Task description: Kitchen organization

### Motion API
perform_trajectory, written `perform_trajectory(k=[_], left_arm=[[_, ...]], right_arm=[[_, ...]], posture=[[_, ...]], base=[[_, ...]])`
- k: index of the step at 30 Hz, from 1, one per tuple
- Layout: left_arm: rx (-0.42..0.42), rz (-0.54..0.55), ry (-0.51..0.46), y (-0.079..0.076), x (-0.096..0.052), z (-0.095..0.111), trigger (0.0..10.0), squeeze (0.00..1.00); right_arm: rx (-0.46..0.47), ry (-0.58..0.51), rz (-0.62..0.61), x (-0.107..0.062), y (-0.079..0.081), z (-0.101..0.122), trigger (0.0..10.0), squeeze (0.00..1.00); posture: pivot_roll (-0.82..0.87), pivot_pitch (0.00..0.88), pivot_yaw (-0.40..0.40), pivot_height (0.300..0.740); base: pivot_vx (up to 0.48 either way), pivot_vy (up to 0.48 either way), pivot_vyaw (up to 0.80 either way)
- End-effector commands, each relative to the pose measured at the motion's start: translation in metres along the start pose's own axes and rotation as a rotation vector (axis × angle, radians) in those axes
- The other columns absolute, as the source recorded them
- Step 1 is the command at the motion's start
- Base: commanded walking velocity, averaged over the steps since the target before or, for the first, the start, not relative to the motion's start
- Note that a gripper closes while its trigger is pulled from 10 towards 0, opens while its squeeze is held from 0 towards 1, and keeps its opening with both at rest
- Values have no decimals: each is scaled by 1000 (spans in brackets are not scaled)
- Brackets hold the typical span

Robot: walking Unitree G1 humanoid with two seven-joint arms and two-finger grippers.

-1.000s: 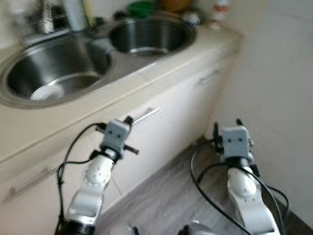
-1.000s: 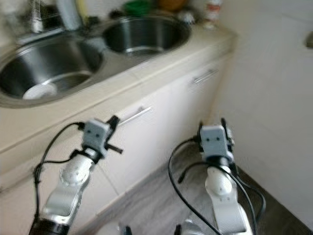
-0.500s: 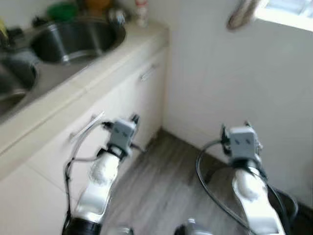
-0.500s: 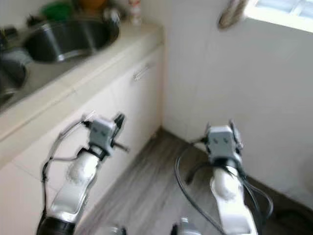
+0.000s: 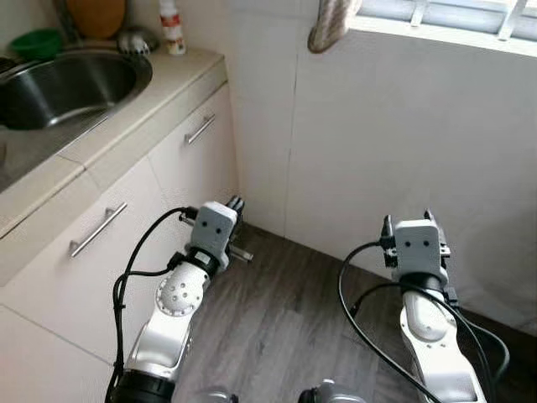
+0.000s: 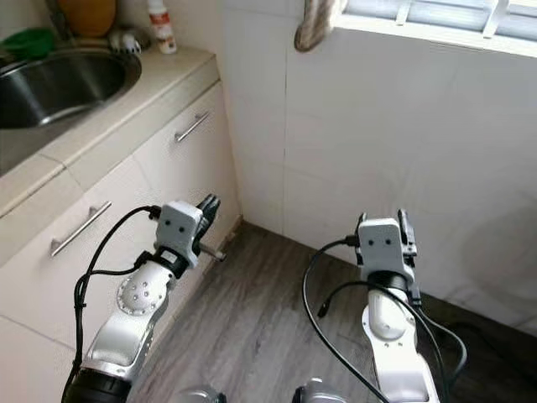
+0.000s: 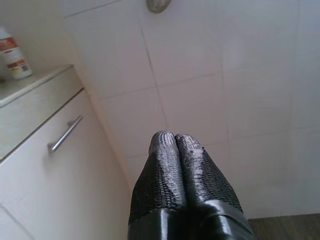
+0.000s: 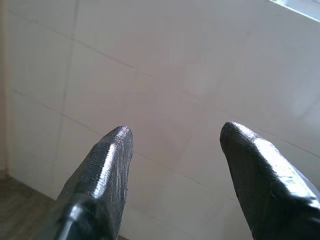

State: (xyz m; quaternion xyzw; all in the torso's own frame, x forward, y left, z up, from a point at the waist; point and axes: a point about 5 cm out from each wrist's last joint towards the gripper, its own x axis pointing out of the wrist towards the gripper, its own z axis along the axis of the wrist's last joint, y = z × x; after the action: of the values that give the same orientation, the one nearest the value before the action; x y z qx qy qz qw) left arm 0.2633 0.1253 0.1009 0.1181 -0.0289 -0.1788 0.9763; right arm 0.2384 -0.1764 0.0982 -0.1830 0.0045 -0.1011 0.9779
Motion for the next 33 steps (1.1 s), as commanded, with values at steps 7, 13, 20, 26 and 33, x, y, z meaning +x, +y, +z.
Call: perform_trajectory(k=[7, 13, 20, 26, 33], left_arm=[[24, 6, 8, 2, 2, -2, 10000, 0], [25, 6, 9, 1, 2, -2, 10000, 0], [28, 8, 9, 1, 3, -2, 10000, 0], [35, 7, 8, 2, 4, -2, 10000, 0], [35, -6, 7, 0, 7, -2, 10000, 0]], right_arm=[[-11, -1, -4, 2, 0, 1, 10000, 0], [-11, 0, -4, 2, 0, 1, 10000, 0], [-4, 6, -1, 3, 0, 0, 10000, 0], [21, 11, 6, 3, 3, 1, 10000, 0], [71, 40, -9, 6, 1, 0, 10000, 0]], posture=[[84, 0, 2, 740], [83, 0, -1, 740], [85, 0, -1, 740], [86, 0, 1, 740], [78, 0, 2, 740]], base=[[0, 0, 0], [0, 0, 0], [0, 0, 0], [0, 0, 0], [0, -249, -457]])
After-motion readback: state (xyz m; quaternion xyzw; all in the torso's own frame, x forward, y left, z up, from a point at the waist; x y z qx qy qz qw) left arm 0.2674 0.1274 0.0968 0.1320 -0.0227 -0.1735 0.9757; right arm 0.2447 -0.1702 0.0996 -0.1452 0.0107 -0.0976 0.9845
